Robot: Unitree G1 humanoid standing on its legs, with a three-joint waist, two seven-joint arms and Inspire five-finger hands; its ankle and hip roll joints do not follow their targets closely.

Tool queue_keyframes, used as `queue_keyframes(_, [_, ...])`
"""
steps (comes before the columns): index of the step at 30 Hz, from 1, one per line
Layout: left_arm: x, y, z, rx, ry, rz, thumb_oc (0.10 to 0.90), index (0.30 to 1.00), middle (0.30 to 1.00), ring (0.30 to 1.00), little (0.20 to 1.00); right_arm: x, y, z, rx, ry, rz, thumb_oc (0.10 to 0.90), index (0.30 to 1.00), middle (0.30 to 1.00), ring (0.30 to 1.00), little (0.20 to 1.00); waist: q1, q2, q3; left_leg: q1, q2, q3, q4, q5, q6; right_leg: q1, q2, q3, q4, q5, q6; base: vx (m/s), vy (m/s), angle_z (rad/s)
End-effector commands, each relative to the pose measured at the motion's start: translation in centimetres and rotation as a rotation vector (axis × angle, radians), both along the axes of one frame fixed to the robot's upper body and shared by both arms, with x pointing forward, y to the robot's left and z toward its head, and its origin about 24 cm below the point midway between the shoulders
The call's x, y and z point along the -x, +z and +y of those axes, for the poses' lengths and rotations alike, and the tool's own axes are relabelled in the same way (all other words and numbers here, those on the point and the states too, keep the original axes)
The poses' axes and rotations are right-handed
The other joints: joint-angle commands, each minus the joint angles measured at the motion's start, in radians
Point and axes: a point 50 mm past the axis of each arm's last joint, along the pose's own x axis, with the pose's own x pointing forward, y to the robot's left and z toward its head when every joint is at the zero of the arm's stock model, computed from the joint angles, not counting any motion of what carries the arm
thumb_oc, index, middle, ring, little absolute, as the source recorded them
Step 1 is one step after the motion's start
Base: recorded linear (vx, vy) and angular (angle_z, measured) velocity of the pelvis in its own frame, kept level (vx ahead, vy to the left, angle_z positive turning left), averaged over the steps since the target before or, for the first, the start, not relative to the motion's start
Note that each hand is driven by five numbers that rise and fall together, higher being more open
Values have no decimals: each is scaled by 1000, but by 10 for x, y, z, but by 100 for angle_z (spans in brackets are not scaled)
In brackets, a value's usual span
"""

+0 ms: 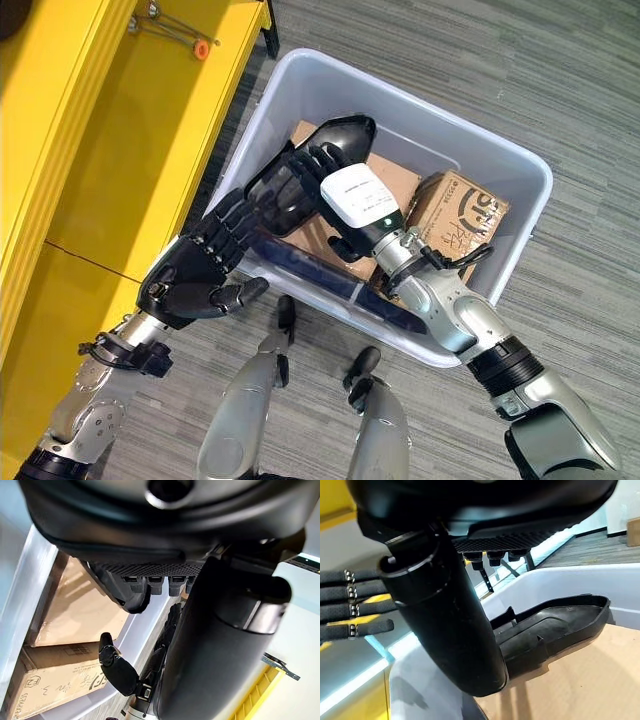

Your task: Move parts from the plastic box to the shelf.

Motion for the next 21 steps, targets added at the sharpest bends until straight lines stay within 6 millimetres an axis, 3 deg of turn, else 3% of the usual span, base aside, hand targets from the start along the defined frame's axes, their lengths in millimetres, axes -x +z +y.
queue_keyframes(1, [10, 32, -14, 59, -75, -204, 900, 1000, 1000, 1000, 1000, 14, 47, 21, 56, 136, -211, 900, 1000, 1000, 1000, 1000, 11, 31, -14, 11, 2, -88, -6, -71, -66, -10, 28, 35, 72, -37, 13, -14, -5, 4])
queue_keyframes(5, [11, 30, -15, 65, -113, -176, 900, 1000, 1000, 1000, 1000, 9, 44, 17, 61, 84, -192, 900, 1000, 1000, 1000, 1000, 19, 31, -14, -3, -2, -94, -8, -67, -62, -23, 23, 33, 84, -39, 15, 14, -13, 1])
queue_keyframes(6, [12, 27, -15, 56, -109, -169, 900, 1000, 1000, 1000, 1000, 7, 41, 15, 61, 75, -180, 900, 1000, 1000, 1000, 1000, 17, 24, -14, 16, -10, -97, -7, -89, -70, -6, 19, 45, 85, -59, 25, 0, 0, 0])
queue_keyframes(7, [11, 28, -15, 47, -106, -178, 900, 1000, 1000, 1000, 1000, 4, 42, 14, 57, 58, -185, 900, 1000, 1000, 1000, 1000, 22, 28, -14, -3, -4, -93, -10, -68, -62, -19, 23, 29, 76, -38, 17, 72, -39, 6])
queue_keyframes(9, [12, 24, -15, 51, -98, -164, 900, 1000, 1000, 1000, 1000, 1, 37, 12, 60, 42, -171, 900, 1000, 1000, 1000, 1000, 20, 22, -14, 15, -13, -94, -6, -90, -68, -1, 17, 41, 77, -59, 27, 42, -16, 5])
queue_keyframes(21, [12, 24, -15, 42, -132, -165, 900, 1000, 1000, 1000, 1000, -23, 21, -9, 53, -142, -119, 900, 1000, 1000, 1000, 1000, 33, 34, -14, 9, -19, -98, 4, -92, -63, 2, 5, 35, 82, -62, 28, 0, 0, 0])
